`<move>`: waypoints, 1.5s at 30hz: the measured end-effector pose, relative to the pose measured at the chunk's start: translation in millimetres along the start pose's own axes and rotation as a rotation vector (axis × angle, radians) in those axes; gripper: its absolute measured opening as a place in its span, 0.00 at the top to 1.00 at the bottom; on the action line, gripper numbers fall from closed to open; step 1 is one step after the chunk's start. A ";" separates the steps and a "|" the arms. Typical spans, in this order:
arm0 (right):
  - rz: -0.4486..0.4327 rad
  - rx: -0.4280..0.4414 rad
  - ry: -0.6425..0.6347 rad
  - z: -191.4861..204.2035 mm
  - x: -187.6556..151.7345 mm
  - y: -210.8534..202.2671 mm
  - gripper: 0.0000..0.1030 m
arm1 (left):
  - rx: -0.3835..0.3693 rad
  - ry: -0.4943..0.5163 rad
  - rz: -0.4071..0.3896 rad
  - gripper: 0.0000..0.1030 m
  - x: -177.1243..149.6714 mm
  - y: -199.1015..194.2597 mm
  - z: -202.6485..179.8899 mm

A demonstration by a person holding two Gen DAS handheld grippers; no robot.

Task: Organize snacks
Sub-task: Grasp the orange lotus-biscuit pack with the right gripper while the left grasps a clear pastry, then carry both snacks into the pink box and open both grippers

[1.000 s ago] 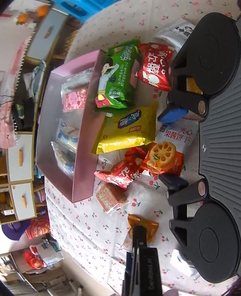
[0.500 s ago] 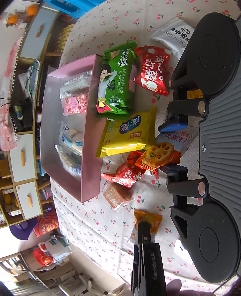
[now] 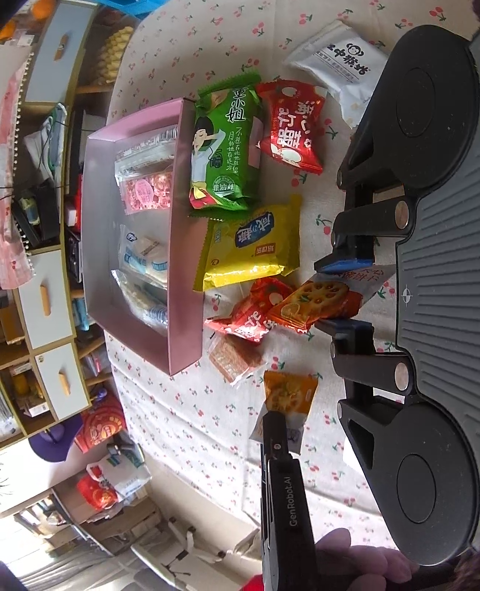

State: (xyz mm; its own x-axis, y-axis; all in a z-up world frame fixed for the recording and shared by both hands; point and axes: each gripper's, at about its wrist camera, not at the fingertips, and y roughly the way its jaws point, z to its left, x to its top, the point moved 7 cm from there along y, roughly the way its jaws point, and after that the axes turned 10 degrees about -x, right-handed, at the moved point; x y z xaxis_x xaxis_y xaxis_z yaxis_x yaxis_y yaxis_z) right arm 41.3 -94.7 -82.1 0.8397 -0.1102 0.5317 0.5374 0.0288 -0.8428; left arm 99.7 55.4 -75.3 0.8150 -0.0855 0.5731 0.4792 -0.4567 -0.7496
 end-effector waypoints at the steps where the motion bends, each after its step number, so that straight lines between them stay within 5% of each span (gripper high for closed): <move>1: -0.001 0.005 0.002 -0.3 0.0 -1.3 0.79 | -0.011 -0.009 -0.001 0.87 0.3 -0.9 0.3; 5: 0.013 0.034 0.021 -2.9 0.8 -4.4 0.89 | -0.049 -0.029 -0.007 0.90 2.4 -4.1 -1.3; 23: -0.063 0.112 0.155 -22.3 43.0 -37.2 0.89 | -0.136 -0.092 -0.104 0.92 32.1 -24.5 -23.2; 32: -0.161 0.099 0.280 -49.1 92.8 -31.1 0.89 | -0.107 -0.112 -0.212 0.92 68.2 -14.9 -35.1; 45: -0.162 0.129 0.348 -73.3 113.8 27.3 0.89 | -0.031 0.017 -0.182 0.92 109.4 47.8 -45.0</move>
State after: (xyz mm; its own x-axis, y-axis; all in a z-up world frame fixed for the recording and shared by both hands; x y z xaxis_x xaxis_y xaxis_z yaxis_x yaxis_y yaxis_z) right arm 145.8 -179.2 -50.7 0.6789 -0.4525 0.5783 0.6846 0.1056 -0.7212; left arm 197.1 -15.6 -33.5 0.7098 -0.0134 0.7043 0.6079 -0.4935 -0.6221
